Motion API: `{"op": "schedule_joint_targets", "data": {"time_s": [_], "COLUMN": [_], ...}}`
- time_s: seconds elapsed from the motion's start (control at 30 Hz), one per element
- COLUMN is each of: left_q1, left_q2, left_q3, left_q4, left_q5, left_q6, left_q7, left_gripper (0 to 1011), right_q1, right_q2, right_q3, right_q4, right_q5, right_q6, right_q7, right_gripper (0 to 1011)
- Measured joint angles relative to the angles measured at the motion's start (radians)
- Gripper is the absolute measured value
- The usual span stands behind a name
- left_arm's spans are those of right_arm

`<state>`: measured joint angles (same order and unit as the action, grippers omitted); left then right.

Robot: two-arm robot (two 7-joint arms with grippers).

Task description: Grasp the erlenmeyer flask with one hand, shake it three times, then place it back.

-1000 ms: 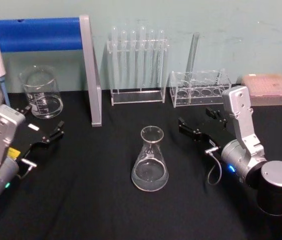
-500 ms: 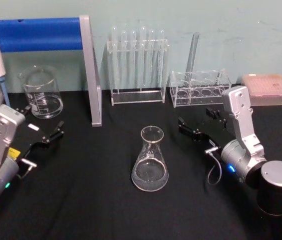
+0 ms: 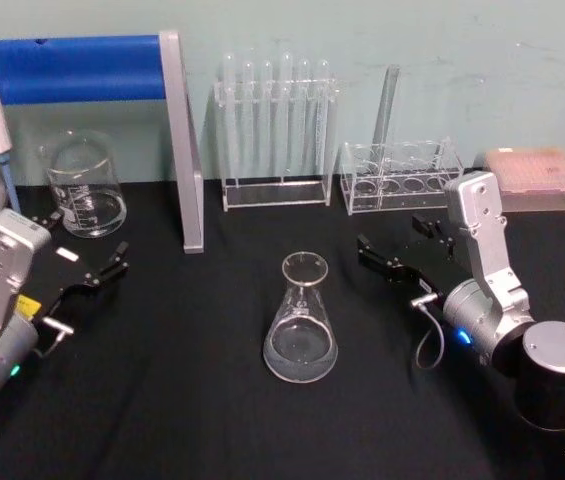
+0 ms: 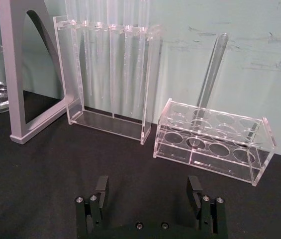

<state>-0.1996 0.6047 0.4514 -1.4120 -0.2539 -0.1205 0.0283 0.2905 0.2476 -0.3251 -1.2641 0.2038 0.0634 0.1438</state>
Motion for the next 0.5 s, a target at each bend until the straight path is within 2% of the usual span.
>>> {"op": "schedule_joint_targets", "data": {"time_s": [0.5], "left_q1": [0.0], "left_q2": [0.0], "left_q3": [0.0], "left_q4": [0.0], "left_q5": [0.0], "left_q6": [0.0], "left_q7": [0.0], "left_gripper": [1001], "right_q1": [0.0], "right_q2": [0.0], "right_q3": [0.0], "right_q4": [0.0], "right_q5": [0.0], "right_q6": [0.0], "right_q7": [0.0], "right_gripper": [1000]}}
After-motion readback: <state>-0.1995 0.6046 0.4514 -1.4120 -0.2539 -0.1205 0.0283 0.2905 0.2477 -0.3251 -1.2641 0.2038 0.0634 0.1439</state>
